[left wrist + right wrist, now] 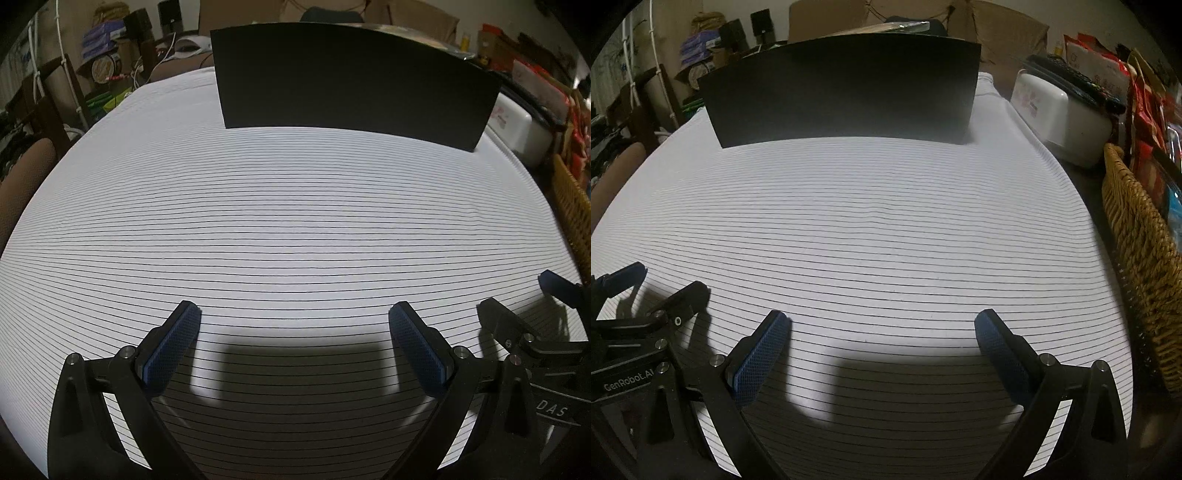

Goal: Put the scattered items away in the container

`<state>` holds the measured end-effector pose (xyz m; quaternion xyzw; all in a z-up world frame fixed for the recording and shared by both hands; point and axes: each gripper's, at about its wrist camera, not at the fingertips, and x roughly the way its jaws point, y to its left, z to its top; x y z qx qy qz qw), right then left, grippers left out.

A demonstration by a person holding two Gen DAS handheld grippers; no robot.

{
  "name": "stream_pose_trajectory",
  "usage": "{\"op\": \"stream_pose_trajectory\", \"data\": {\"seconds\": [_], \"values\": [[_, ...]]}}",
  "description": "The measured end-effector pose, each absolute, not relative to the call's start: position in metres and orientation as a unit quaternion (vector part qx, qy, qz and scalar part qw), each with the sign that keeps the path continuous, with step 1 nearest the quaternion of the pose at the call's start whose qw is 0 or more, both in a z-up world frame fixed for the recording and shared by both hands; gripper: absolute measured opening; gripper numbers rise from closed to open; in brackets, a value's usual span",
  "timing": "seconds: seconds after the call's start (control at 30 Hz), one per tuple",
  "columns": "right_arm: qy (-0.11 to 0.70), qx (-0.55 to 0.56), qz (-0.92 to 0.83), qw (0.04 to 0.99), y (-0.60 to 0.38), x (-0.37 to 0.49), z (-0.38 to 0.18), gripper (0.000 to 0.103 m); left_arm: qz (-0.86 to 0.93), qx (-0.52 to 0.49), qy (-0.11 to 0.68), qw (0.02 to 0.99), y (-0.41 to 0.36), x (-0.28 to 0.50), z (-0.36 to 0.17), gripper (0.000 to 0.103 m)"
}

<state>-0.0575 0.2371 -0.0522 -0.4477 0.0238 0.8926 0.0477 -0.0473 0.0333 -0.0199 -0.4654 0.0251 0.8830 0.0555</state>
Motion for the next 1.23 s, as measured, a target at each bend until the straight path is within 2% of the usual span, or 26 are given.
{"op": "stream_pose_trajectory", "data": {"seconds": [1.23], "values": [[0.039, -0.447, 0.890, 0.082, 0.2344, -0.0593, -0.0512, 0.103, 0.883, -0.465, 0.025, 0.057, 0.0275, -0.0463, -0.0202, 0.103]]}}
